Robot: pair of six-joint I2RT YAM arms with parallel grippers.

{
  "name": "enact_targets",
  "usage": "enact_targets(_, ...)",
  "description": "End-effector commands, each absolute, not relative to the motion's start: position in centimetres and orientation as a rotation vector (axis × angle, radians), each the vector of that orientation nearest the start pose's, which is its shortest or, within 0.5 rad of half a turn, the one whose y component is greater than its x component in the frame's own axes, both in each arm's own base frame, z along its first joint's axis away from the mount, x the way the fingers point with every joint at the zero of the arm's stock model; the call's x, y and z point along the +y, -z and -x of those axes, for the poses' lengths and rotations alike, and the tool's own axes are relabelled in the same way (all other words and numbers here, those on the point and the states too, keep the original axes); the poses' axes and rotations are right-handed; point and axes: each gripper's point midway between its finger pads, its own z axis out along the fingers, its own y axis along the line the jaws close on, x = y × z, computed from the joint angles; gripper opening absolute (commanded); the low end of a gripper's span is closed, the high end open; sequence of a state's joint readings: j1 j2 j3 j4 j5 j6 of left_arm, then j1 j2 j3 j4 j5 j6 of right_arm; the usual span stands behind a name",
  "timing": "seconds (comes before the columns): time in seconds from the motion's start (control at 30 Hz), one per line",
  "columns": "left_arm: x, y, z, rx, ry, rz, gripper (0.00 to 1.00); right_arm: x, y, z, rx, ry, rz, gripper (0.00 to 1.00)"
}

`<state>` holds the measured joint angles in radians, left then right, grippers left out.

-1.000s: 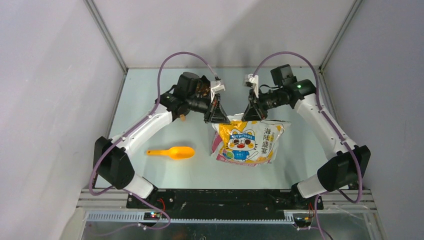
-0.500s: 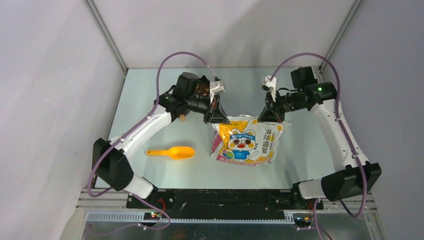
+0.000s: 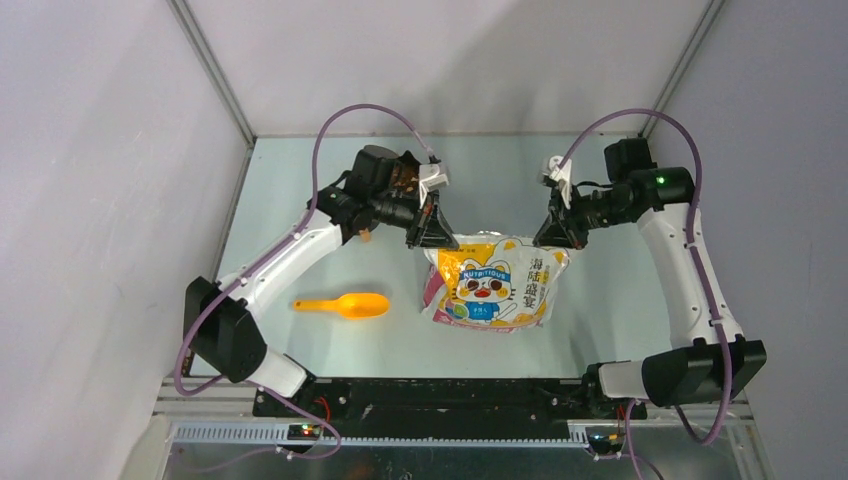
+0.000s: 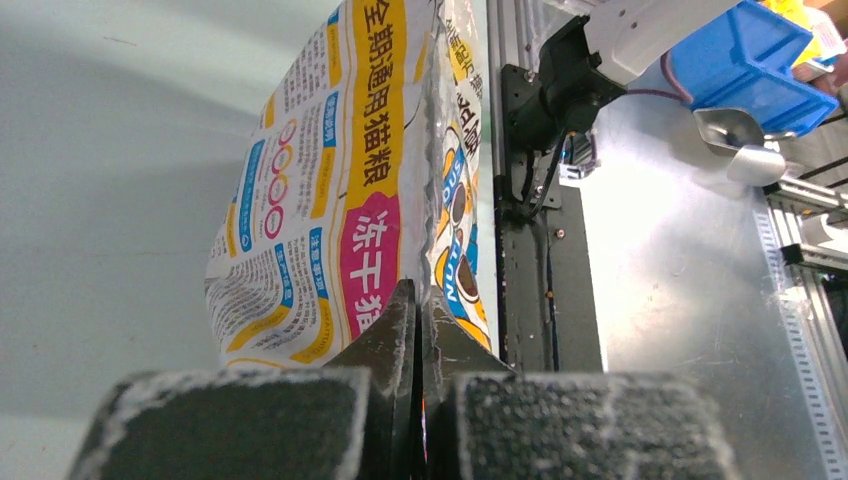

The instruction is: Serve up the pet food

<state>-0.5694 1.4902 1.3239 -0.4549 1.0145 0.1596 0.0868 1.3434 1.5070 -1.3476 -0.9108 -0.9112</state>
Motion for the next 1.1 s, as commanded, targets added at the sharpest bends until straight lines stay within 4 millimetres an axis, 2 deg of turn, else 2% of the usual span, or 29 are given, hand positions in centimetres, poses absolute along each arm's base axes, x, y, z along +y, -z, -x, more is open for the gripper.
enact_targets(0.0,-30.2,-27.7,-21.9,1.718,1.36,-1.272,0.0,9.8,-27.2,-25.0,1.97,-0.577,1.291,0.12)
enact_targets(0.03,-30.2,-27.7,-21.9,1.719,1.362,-1.272,0.0,9.4,-27.2,-24.7,1.966,-0.571,1.299,0.03)
enact_targets(0.07,-30.2,-27.7,-21.9,1.718,1.36,-1.272,0.0,9.1,-27.2,-24.8,1.951,-0.556,1.317,0.0)
enact_targets(0.13,-30.2,-27.6,-22.0,1.722,1.36,-1.27,0.0,8.5,-27.1,-25.0,1.978,-0.542,1.289,0.0)
enact_targets(0.17,-30.2,-27.6,-22.1,1.722,1.359,-1.269,0.0,8.0,-27.0,-25.2,2.004,-0.517,1.272,0.14)
enact_targets(0.2,-30.2,-27.6,-22.1,1.723,1.358,-1.269,0.0,7.8,-26.9,-25.2,2.006,-0.508,1.28,0.15)
enact_targets(0.23,-30.2,-27.6,-22.1,1.723,1.358,-1.269,0.0,7.5,-26.9,-24.9,1.996,-0.514,1.292,0.03)
enact_targets(0.27,-30.2,-27.6,-22.1,1.722,1.358,-1.269,0.0,7.4,-26.9,-24.5,1.973,-0.52,1.332,0.0)
enact_targets(0.33,-30.2,-27.6,-22.2,1.723,1.357,-1.27,0.0,7.0,-27.0,-24.7,1.984,-0.522,1.304,0.01)
enact_targets(0.37,-30.2,-27.6,-22.2,1.725,1.354,-1.27,0.0,6.6,-26.7,-24.9,2.01,-0.506,1.287,0.06)
enact_targets(0.43,-30.2,-27.5,-22.2,1.727,1.351,-1.271,0.0,6.0,-26.5,-24.9,2.006,-0.487,1.3,0.0)
enact_targets(0.5,-30.1,-27.5,-22.2,1.729,1.349,-1.271,0.0,5.6,-26.5,-24.7,1.991,-0.484,1.323,0.0)
enact_targets(0.6,-30.1,-27.4,-22.2,1.732,1.345,-1.274,0.0,4.8,-26.3,-25.3,2.029,-0.448,1.284,0.1)
enact_targets(0.67,-30.0,-27.3,-22.2,1.733,1.34,-1.278,0.0,4.4,-26.2,-24.9,2.008,-0.433,1.333,0.0)
enact_targets(0.77,-30.0,-27.3,-22.4,1.735,1.326,-1.277,0.0,3.9,-26.2,-25.2,2.052,-0.421,1.273,0.02)
enact_targets(0.83,-30.0,-27.3,-22.5,1.734,1.32,-1.277,0.0,3.7,-26.5,-25.6,2.01,-0.389,1.316,0.0)
enact_targets(0.9,-30.0,-27.2,-22.5,1.736,1.319,-1.278,0.0,3.9,-26.5,-25.1,2.02,-0.422,1.318,0.0)
enact_targets(0.93,-30.0,-27.3,-22.5,1.735,1.317,-1.281,0.0,3.9,-26.4,-25.3,2.031,-0.422,1.304,0.01)
enact_targets(0.97,-30.0,-27.2,-22.5,1.736,1.316,-1.283,0.0,3.8,-26.4,-25.6,2.049,-0.415,1.268,0.08)
enact_targets(1.0,-30.0,-27.2,-22.6,1.736,1.309,-1.285,0.0,3.7,-26.3,-25.7,2.058,-0.408,1.262,0.2)
enact_targets(1.03,-29.9,-27.1,-22.6,1.738,1.305,-1.285,0.0,3.7,-26.0,-25.4,2.054,-0.413,1.289,0.14)
enact_targets(1.07,-29.9,-27.2,-22.7,1.736,1.301,-1.288,0.0,3.7,-26.0,-25.1,2.043,-0.418,1.312,0.02)
